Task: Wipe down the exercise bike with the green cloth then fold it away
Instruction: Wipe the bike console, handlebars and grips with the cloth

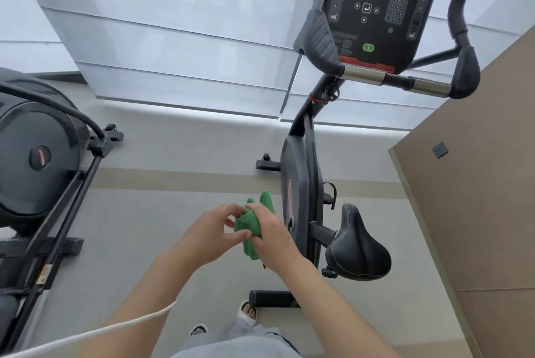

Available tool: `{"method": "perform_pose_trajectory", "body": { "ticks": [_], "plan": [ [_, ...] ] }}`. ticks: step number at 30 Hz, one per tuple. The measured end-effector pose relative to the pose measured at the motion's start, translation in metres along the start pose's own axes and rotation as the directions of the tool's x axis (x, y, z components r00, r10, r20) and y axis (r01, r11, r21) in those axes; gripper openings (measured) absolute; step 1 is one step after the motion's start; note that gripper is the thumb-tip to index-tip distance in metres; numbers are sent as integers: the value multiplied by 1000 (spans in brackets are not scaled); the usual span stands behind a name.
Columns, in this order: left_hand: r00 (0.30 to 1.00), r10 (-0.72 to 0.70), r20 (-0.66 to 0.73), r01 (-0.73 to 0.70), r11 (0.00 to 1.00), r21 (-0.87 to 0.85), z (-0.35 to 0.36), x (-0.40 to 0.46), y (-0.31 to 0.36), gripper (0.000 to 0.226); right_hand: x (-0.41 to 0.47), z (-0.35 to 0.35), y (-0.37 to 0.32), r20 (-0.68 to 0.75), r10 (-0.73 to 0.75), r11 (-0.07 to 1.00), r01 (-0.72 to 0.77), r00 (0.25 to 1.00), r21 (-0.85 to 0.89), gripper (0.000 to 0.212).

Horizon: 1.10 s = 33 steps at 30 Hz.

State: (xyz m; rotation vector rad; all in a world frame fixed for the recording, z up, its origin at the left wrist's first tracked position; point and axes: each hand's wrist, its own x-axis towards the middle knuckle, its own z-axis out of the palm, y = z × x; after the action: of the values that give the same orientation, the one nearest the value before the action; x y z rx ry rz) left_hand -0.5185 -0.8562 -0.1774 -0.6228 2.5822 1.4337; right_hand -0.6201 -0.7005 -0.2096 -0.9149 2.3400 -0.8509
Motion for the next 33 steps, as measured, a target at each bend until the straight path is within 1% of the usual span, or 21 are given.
{"method": "perform_pose_trajectory", "body": {
  "ticks": [3, 6, 8, 10, 13, 18, 20, 22, 25, 30, 33],
  "plan": [
    [997, -1, -72, 1, 1000, 0, -4, 17, 9, 30, 14, -13, -4, -16, -44, 999, 44, 999, 3, 50],
    [995, 12, -95, -7, 998, 60, -10, 36, 25, 22, 27, -32, -6, -50, -68, 998, 68, 996, 13, 48],
    [994, 56, -97, -48, 995, 89, -14, 50, 42, 19, 35, -49, -5, -87, -80, 995, 85, 993, 51, 48],
    [988, 129, -84, -118, 985, 130, -17, 65, 63, 17, 42, -68, -2, -133, -92, 987, 108, 987, 117, 49],
    [971, 229, -72, -214, 963, 166, -21, 82, 95, 19, 47, -98, 0, -203, -93, 967, 137, 975, 216, 51],
    [948, 298, -113, -272, 941, 199, -43, 107, 143, 25, 61, -141, -1, -297, -131, 926, 224, 946, 305, 61],
    [947, 309, -88, -285, 933, 218, -56, 117, 157, 26, 67, -155, -1, -309, -123, 932, 217, 943, 289, 71],
    [944, 326, -60, -306, 926, 222, -69, 128, 165, 25, 74, -169, 0, -327, -139, 946, 223, 935, 237, 79],
    [925, 379, -35, -364, 909, 202, -90, 150, 169, 26, 94, -187, -6, -327, -183, 952, 250, 927, 176, 86],
    [903, 428, -34, -421, 898, 131, -134, 184, 166, 33, 140, -201, -31, -294, -218, 959, 260, 931, 111, 87],
    [887, 462, -23, -457, 883, 108, -171, 206, 160, 32, 171, -200, -52, -310, -215, 959, 260, 926, 110, 78]
  ]
}}
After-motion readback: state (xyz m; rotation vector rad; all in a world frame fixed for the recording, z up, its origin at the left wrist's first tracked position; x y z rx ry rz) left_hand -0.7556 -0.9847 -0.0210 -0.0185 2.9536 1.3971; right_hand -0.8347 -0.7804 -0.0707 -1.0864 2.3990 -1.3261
